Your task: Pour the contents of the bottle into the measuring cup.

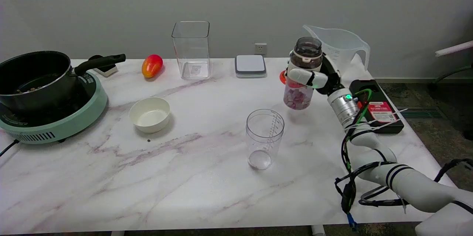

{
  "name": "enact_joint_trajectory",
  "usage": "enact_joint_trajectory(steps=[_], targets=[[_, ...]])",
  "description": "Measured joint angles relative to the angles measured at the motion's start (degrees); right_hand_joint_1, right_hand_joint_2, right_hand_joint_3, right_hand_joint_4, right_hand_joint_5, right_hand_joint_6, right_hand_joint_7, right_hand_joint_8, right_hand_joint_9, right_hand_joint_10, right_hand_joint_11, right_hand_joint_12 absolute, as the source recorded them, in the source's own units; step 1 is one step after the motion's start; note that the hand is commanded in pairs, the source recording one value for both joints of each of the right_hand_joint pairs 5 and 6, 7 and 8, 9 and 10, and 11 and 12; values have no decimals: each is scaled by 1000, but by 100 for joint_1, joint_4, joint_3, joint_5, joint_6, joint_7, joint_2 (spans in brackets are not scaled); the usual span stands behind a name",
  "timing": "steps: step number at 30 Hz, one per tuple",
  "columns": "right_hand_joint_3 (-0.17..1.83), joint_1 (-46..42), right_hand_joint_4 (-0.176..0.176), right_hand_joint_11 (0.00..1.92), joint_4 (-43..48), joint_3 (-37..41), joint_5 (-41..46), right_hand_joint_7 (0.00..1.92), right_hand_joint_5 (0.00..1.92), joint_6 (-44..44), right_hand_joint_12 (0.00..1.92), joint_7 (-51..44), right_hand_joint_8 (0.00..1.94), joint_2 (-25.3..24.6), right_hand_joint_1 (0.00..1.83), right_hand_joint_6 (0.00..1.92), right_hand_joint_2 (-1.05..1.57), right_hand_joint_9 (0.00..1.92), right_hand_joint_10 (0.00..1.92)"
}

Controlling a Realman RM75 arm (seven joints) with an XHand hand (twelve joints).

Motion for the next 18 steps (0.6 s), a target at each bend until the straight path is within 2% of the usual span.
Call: enact_joint_trajectory(steps=[9,18], targets=[[252,-489,0,1356,1129,559,1,1830,1861,17,1356,-5,1830,352,1212,1861,1546,1559,1559],[238,-1553,0,1385,2693,1427,-7,1843,1869,-265,1385,-302,1843,635,1210,1869,1571,1600,1600]])
